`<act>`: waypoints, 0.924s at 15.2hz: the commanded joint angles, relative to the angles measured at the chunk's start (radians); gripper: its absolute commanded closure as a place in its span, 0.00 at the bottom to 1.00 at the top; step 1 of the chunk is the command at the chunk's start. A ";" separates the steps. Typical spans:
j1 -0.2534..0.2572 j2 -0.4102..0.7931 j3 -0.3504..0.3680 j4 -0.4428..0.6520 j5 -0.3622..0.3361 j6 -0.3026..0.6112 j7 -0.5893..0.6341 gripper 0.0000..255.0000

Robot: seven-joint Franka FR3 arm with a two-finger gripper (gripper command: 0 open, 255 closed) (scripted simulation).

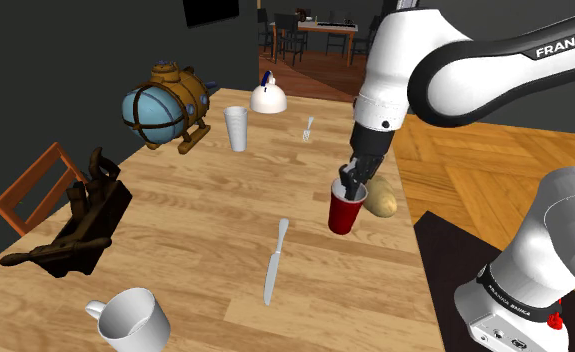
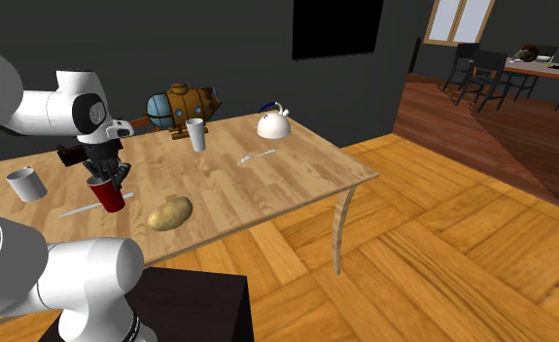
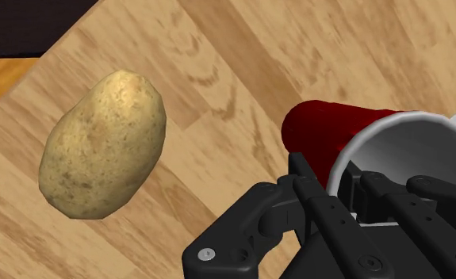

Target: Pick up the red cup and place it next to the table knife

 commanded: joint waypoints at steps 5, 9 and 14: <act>0.003 0.044 0.005 -0.050 0.009 0.095 -0.009 1.00; 0.005 0.080 0.009 -0.082 0.016 0.163 -0.016 1.00; 0.005 0.080 0.009 -0.082 0.016 0.163 -0.016 1.00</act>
